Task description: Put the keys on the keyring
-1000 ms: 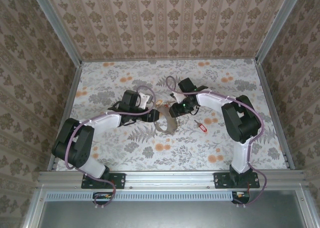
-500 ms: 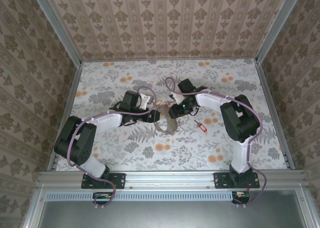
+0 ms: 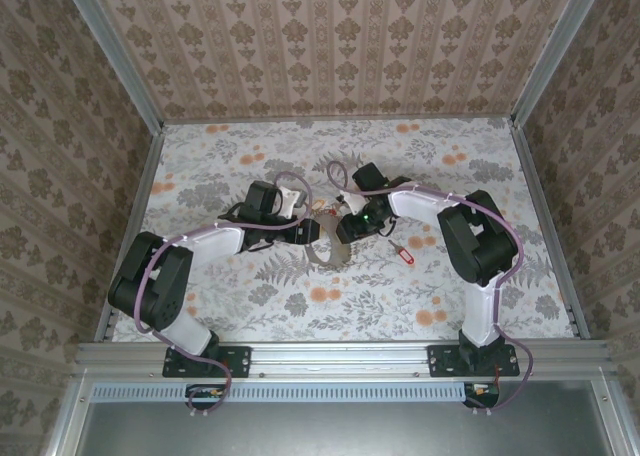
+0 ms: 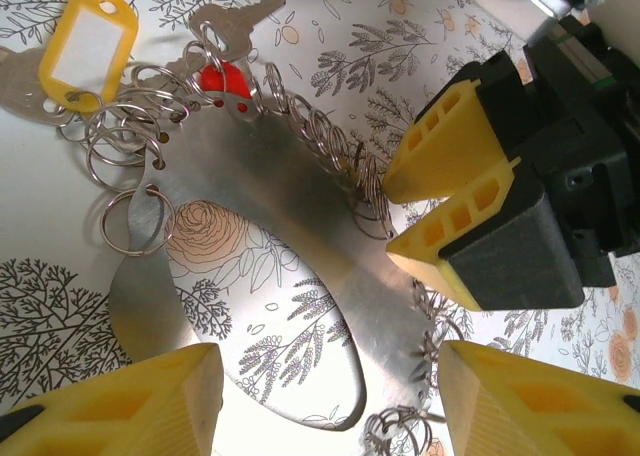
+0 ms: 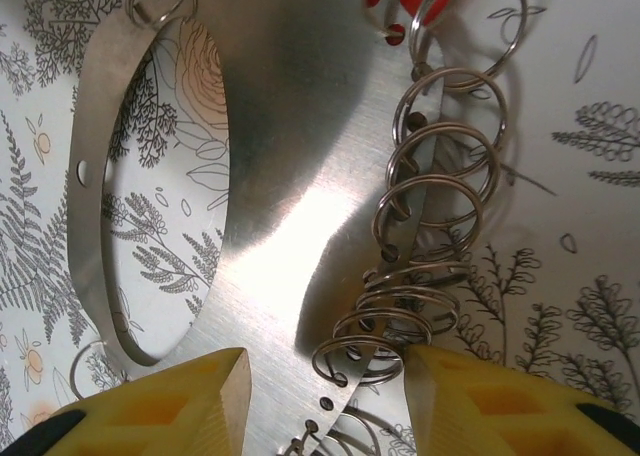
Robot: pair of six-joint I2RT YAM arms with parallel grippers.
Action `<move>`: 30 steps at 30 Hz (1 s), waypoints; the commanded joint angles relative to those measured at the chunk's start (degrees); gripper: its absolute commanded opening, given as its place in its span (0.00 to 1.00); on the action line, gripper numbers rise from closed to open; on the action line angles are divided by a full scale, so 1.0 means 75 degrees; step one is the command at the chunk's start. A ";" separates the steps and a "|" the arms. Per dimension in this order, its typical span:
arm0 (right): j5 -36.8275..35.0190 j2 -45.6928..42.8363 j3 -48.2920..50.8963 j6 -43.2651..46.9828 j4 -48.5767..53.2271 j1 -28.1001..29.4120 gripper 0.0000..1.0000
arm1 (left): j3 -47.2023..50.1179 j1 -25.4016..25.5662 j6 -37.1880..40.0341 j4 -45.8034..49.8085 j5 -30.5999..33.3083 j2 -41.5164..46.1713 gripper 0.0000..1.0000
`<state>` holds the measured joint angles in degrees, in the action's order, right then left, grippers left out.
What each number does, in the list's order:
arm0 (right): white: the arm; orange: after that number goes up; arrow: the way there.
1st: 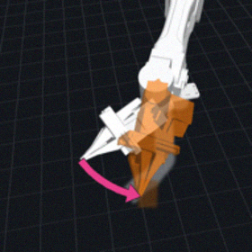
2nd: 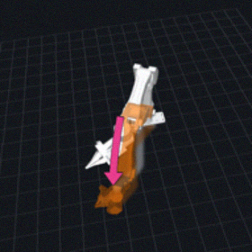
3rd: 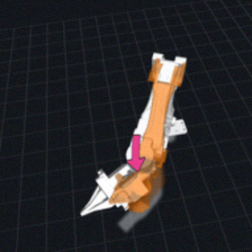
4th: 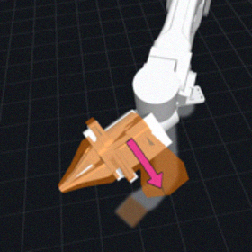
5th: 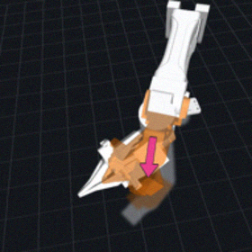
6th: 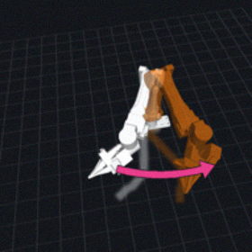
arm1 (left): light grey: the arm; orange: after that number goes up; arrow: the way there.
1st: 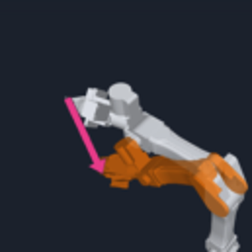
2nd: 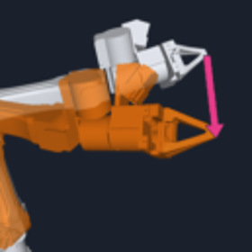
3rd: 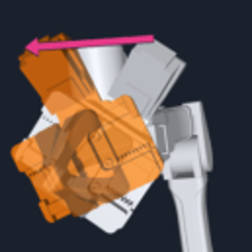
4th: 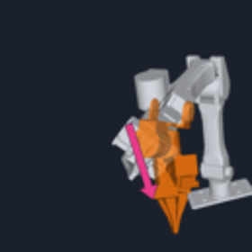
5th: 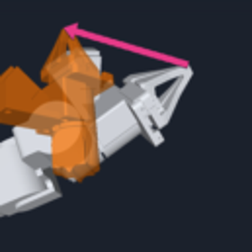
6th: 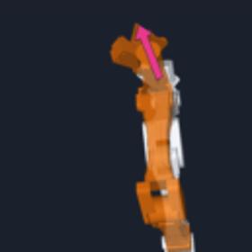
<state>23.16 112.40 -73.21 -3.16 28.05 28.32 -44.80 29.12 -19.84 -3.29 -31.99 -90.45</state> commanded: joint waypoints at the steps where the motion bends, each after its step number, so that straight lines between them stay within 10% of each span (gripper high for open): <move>1: 0.0018 -0.0227 0.0178 0.0050 0.0185 0.0110 0.46 | 0.0073 -0.0086 -0.0172 -0.0141 -0.0156 -0.0016 0.59; 30: 0.0991 -0.1863 0.1932 -0.0282 -0.1249 -0.0745 0.48 | -0.0607 0.0563 0.0282 0.0235 -0.0585 -0.0846 0.41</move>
<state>29.19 96.82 -57.69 -6.85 19.42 21.47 -49.89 34.04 -18.17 -1.80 -35.22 -97.41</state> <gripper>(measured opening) 0.481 0.410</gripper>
